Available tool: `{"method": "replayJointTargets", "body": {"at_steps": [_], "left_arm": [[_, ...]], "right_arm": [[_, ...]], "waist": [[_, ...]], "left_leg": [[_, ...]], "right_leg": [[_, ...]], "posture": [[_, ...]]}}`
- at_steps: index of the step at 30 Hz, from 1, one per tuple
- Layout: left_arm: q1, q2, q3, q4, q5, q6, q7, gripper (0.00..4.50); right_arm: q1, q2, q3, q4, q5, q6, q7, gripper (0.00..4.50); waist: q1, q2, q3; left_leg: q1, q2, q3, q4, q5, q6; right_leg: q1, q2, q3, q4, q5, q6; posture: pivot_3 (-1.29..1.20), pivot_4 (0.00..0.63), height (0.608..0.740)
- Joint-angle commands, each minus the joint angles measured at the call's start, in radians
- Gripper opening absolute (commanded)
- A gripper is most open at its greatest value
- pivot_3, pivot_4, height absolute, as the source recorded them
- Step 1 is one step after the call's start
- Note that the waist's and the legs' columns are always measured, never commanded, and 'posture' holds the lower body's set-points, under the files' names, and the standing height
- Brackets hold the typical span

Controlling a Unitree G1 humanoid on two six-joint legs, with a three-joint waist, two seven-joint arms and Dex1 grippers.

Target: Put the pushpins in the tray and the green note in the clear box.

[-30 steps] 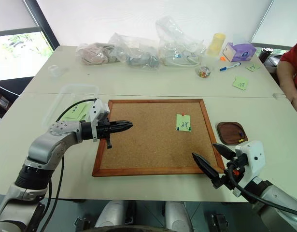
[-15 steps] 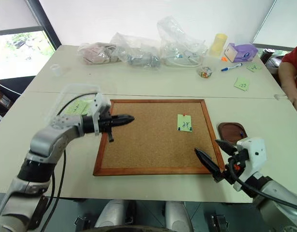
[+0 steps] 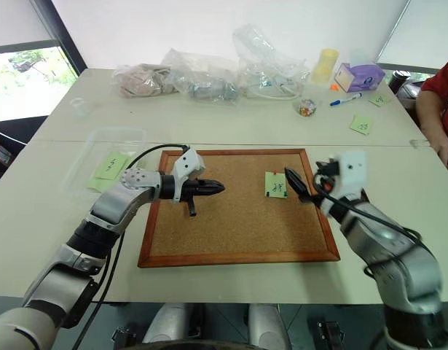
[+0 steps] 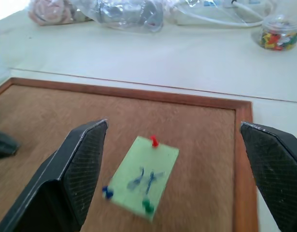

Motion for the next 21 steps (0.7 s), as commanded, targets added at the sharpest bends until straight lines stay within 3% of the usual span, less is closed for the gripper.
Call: {"method": "replayJointTargets", "body": {"at_steps": [1, 7, 17, 21], "left_arm": [[0.01, 0.027, -0.013, -0.012, 0.046, -0.037, -0.021, 0.0], [0.028, 0.021, -0.012, -0.022, 0.073, -0.02, -0.007, 0.0], [0.059, 0.003, -0.002, -0.067, 0.074, 0.009, 0.011, 0.0], [0.065, 0.0, 0.001, -0.078, 0.078, 0.016, 0.015, 0.0]], "right_arm": [[-0.072, 0.029, 0.07, 0.088, -0.087, -0.018, 0.027, 4.43], [-0.165, 0.054, 0.149, 0.235, -0.195, -0.021, 0.093, 4.43], [-0.215, 0.092, 0.145, 0.335, -0.254, -0.014, 0.17, 4.43], [-0.217, 0.105, 0.136, 0.354, -0.272, -0.011, 0.179, 2.66]], "waist": [[0.002, 0.0, 0.0], [0.001, 0.0, 0.0], [0.003, 0.0, 0.0], [0.003, 0.0, 0.0]], "left_leg": [[0.0, 0.0, 0.0, 0.0, 0.0, 0.0], [-0.001, 0.0, 0.001, 0.0, 0.0, 0.0], [0.0, 0.0, 0.0, 0.0, 0.0, 0.0], [0.0, 0.0, 0.0, 0.0, 0.0, 0.0]], "right_leg": [[0.0, 0.0, 0.0, 0.0, 0.0, 0.0], [0.0, -0.001, 0.0, 0.0, 0.0, 0.0], [0.0, -0.001, 0.0, 0.001, 0.0, 0.0], [0.0, -0.001, 0.0, 0.001, 0.0, 0.0]], "posture": [[0.0, 0.15, 0.737], [0.0, 0.15, 0.737], [0.0, 0.15, 0.737], [0.0, 0.15, 0.737]]}}
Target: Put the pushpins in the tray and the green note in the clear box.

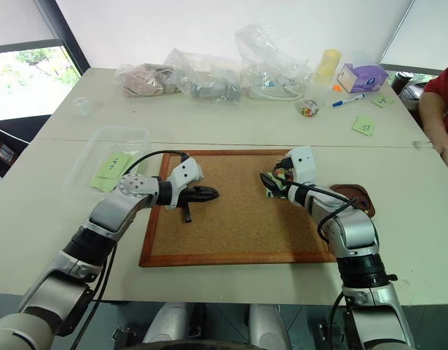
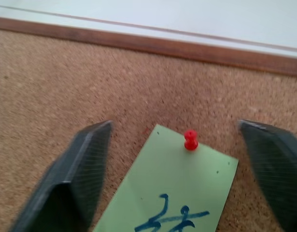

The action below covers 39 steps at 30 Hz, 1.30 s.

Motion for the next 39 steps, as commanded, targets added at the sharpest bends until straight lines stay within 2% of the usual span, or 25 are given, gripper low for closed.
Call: {"method": "replayJointTargets", "body": {"at_steps": [1, 5, 12, 27, 34, 39], "left_arm": [[0.012, -0.009, -0.006, -0.024, 0.005, 0.013, 0.0, 0.0], [0.011, -0.012, -0.006, -0.023, 0.007, 0.013, 0.002, 0.0], [0.014, -0.013, -0.01, -0.022, 0.012, 0.014, -0.001, 0.0], [0.035, -0.002, -0.054, -0.025, 0.048, 0.139, 0.006, 0.0], [0.034, -0.002, -0.055, -0.021, 0.048, 0.137, 0.0, 0.0], [0.04, -0.002, -0.057, -0.032, 0.045, 0.138, -0.002, 0.0]], "right_arm": [[-0.021, 0.014, -0.034, -0.008, -0.01, -0.008, 0.01, 2.04], [-0.026, 0.03, -0.052, -0.001, -0.019, -0.013, 0.014, 0.05], [-0.011, 0.041, -0.069, -0.021, -0.038, -0.01, 0.014, 0.05], [0.038, 0.112, -0.146, -0.078, -0.084, -0.217, -0.031, 0.05], [0.035, 0.124, -0.156, -0.072, -0.076, -0.211, -0.032, 0.05], [0.02, 0.168, -0.209, -0.073, -0.021, -0.211, -0.05, 0.05]], "waist": [[0.0, 0.0, 0.0], [0.0, 0.0, 0.0], [-0.001, 0.0, 0.0], [-0.006, 0.001, -0.001], [-0.008, 0.001, -0.001], [-0.008, 0.001, -0.001]], "left_leg": [[0.0, 0.0, 0.0, 0.0, 0.0, 0.0], [0.0, 0.0, 0.0, 0.0, 0.0, 0.0], [0.0, 0.0, 0.0, 0.0, 0.0, 0.0], [0.002, 0.0, 0.001, 0.0, 0.0, 0.0], [0.002, 0.0, 0.001, 0.0, 0.0, 0.0], [0.002, 0.001, 0.001, 0.0, 0.0, 0.0]], "right_leg": [[0.0, 0.0, 0.0, 0.0, 0.0, 0.0], [0.0, 0.0, 0.0, 0.0, 0.0, 0.0], [0.0, 0.0, 0.0, 0.0, 0.0, 0.0], [0.001, 0.0, 0.0, 0.0, 0.0, 0.0], [0.001, 0.0, 0.0, 0.001, 0.0, 0.0], [0.001, 0.0, 0.0, 0.001, 0.0, 0.0]], "posture": [[0.0, 0.15, 0.737], [0.0, 0.15, 0.737], [0.0, 0.15, 0.737], [0.0, 0.15, 0.737], [0.0, 0.15, 0.737], [0.0, 0.15, 0.737]]}}
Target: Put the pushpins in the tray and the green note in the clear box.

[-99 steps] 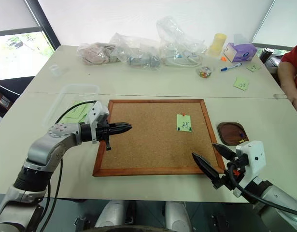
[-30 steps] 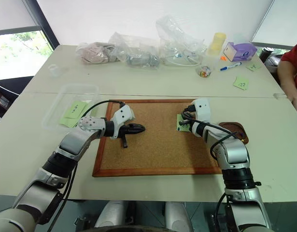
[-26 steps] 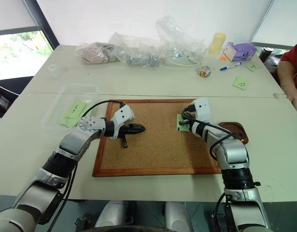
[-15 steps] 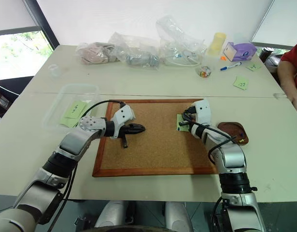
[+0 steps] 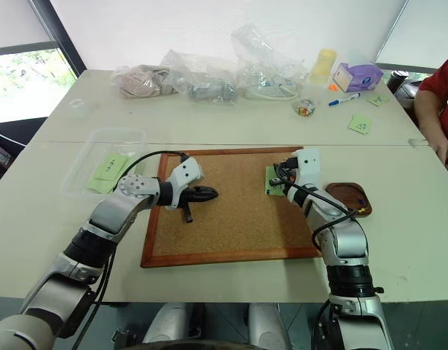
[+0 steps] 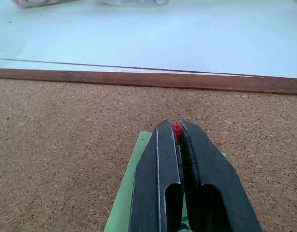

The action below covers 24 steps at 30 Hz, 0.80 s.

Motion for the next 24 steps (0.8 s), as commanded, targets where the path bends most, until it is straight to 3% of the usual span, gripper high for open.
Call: {"method": "replayJointTargets", "body": {"at_steps": [1, 13, 18, 24], "left_arm": [[0.037, 0.007, -0.053, 0.012, 0.013, 0.042, -0.026, 0.0], [0.037, 0.005, -0.056, -0.001, 0.009, 0.048, -0.032, 0.0], [0.034, 0.005, -0.041, -0.006, 0.003, 0.029, -0.031, 0.0], [0.029, -0.004, -0.039, -0.008, 0.006, 0.02, -0.027, 0.0]], "right_arm": [[-0.045, 0.01, -0.092, -0.051, 0.037, -0.042, -0.033, 0.05], [0.001, -0.004, -0.116, -0.103, 0.02, -0.051, -0.036, 0.05], [0.19, -0.103, -0.208, -0.28, -0.046, -0.024, -0.086, 0.05], [0.372, -0.094, -0.258, -0.368, -0.061, -0.014, -0.112, 0.05]], "waist": [[0.0, 0.0, 0.0], [0.002, 0.001, -0.001], [0.009, 0.001, -0.001], [0.004, 0.005, -0.005]], "left_leg": [[0.0, 0.0, 0.0, 0.0, 0.0, 0.0], [0.0, 0.0, 0.0, -0.001, 0.0, 0.0], [-0.001, 0.0, -0.001, -0.001, 0.0, 0.0], [0.001, 0.0, 0.0, -0.001, 0.0, 0.0]], "right_leg": [[0.0, 0.0, 0.0, 0.0, 0.0, 0.0], [0.0, 0.0, 0.0, 0.0, 0.0, 0.0], [0.0, 0.0, 0.0, -0.001, 0.0, 0.0], [0.001, 0.0, 0.0, -0.001, 0.0, 0.0]], "posture": [[0.0, 0.15, 0.737], [0.0, 0.15, 0.737], [0.0, 0.15, 0.737], [0.0, 0.15, 0.737]]}}
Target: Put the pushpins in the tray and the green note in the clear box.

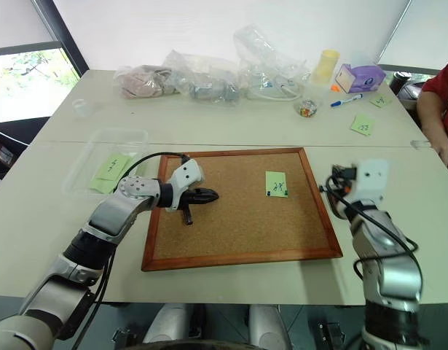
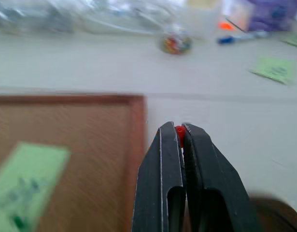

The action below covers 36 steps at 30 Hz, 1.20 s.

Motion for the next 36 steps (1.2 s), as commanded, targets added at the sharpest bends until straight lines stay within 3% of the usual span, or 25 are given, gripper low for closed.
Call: {"method": "replayJointTargets", "body": {"at_steps": [1, 17, 21, 27, 36], "left_arm": [[0.016, -0.005, -0.037, 0.013, 0.006, 0.005, -0.02, 0.0], [-0.004, -0.021, -0.031, 0.061, 0.02, -0.039, -0.024, 0.0], [-0.005, -0.024, -0.029, 0.062, 0.021, -0.039, -0.022, 0.0], [-0.007, -0.027, -0.024, 0.063, 0.02, -0.042, -0.019, 0.0], [0.003, -0.025, -0.018, 0.049, 0.016, -0.041, -0.018, 0.0]], "right_arm": [[0.021, 0.003, -0.01, -0.057, -0.019, -0.014, -0.013, 0.05], [0.0, 0.035, -0.015, -0.008, -0.092, 0.057, -0.126, 0.05], [-0.005, 0.042, -0.024, -0.005, -0.089, 0.072, -0.136, 1.39], [-0.011, 0.048, -0.039, -0.005, -0.087, 0.09, -0.15, 4.47], [-0.007, 0.065, -0.047, -0.094, -0.03, -0.037, -0.067, 4.47]], "waist": [[-0.001, 0.001, -0.001], [0.005, 0.002, -0.001], [0.005, 0.002, -0.001], [0.005, 0.002, -0.001], [0.005, 0.002, -0.002]], "left_leg": [[0.0, 0.0, 0.0, 0.0, 0.0, 0.0], [0.0, -0.001, 0.0, 0.0, 0.0, 0.0], [0.0, -0.001, 0.0, 0.0, 0.0, 0.0], [0.0, -0.001, -0.001, 0.0, 0.0, 0.0], [0.0, -0.001, -0.001, 0.0, 0.0, 0.0]], "right_leg": [[0.0, 0.0, 0.0, 0.0, 0.0, 0.0], [0.001, 0.0, 0.0, -0.001, 0.0, 0.0], [0.001, 0.0, 0.0, -0.001, 0.0, 0.0], [0.001, 0.0, 0.0, -0.001, 0.0, 0.0], [0.001, 0.0, 0.0, -0.001, 0.0, 0.0]], "posture": [[0.0, 0.15, 0.737], [0.0, 0.15, 0.737], [0.0, 0.15, 0.737], [0.0, 0.15, 0.737], [0.0, 0.15, 0.737]]}}
